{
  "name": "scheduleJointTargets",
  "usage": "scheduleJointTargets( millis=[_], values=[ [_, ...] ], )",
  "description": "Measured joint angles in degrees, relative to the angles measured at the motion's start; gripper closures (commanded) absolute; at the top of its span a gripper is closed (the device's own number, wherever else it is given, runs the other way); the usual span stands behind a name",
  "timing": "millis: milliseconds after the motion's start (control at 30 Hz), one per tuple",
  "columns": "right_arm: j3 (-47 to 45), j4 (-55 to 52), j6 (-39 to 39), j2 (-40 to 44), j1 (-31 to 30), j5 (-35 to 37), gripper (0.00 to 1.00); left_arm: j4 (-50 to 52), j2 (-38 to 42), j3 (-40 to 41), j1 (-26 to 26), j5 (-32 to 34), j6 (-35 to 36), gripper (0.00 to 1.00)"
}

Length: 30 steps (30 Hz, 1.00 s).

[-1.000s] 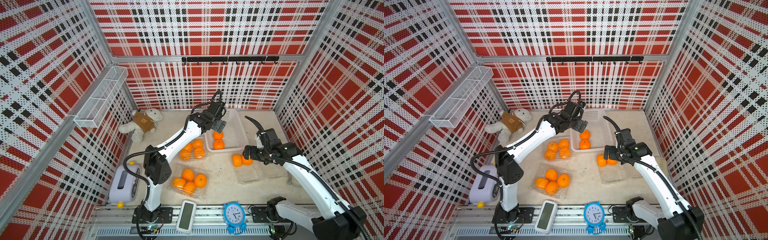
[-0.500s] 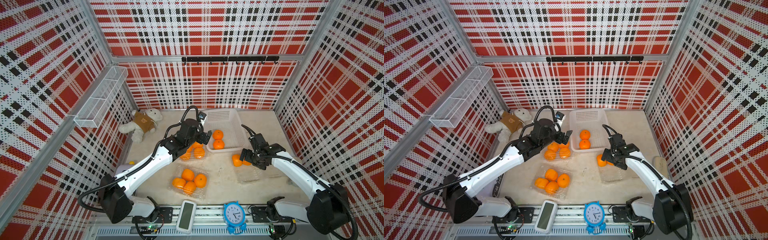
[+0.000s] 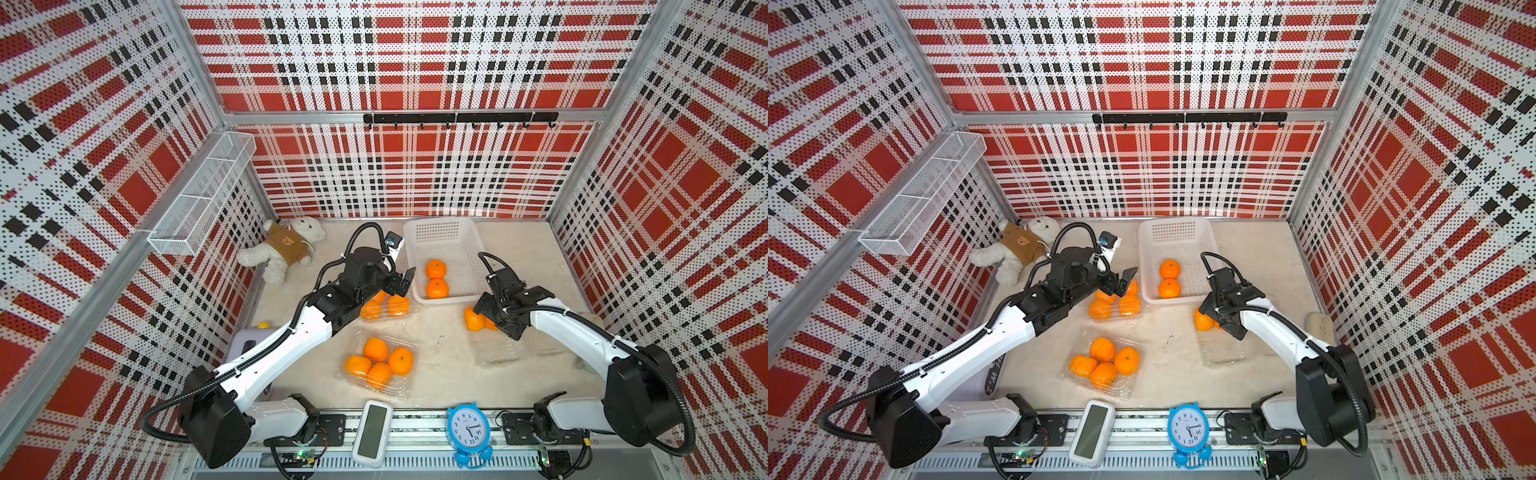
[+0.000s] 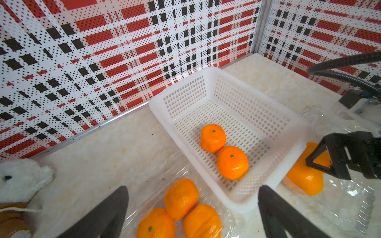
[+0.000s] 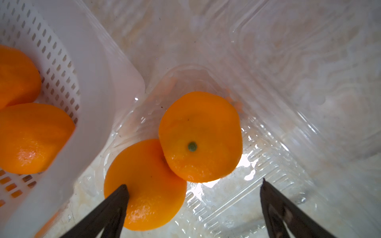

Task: Take oranges out of containers
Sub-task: Pick up the orange from the packing box.

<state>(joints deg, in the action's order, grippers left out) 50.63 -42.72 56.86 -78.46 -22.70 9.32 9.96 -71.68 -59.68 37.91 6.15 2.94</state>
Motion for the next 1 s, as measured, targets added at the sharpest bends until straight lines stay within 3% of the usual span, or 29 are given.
scheduleJointTargets(
  millis=[300,800,933,1000],
  values=[
    [2.97,0.11,0.31,-4.57,-0.09,3.21,0.0,-3.39,2.34,3.41,0.0,-2.49,1.07,0.0],
    [2.95,1.14,-0.46,-8.94,1.27,2.86,0.0,-4.09,2.86,3.41,0.15,-3.41,2.58,0.01],
    [2.82,2.05,-1.07,-9.49,1.29,3.19,0.08,-3.91,2.86,3.41,0.26,-3.39,2.8,0.01],
    [2.58,2.99,-1.68,-9.79,1.29,3.41,0.16,-3.8,2.86,3.41,0.37,-3.41,2.95,0.01]
  ],
)
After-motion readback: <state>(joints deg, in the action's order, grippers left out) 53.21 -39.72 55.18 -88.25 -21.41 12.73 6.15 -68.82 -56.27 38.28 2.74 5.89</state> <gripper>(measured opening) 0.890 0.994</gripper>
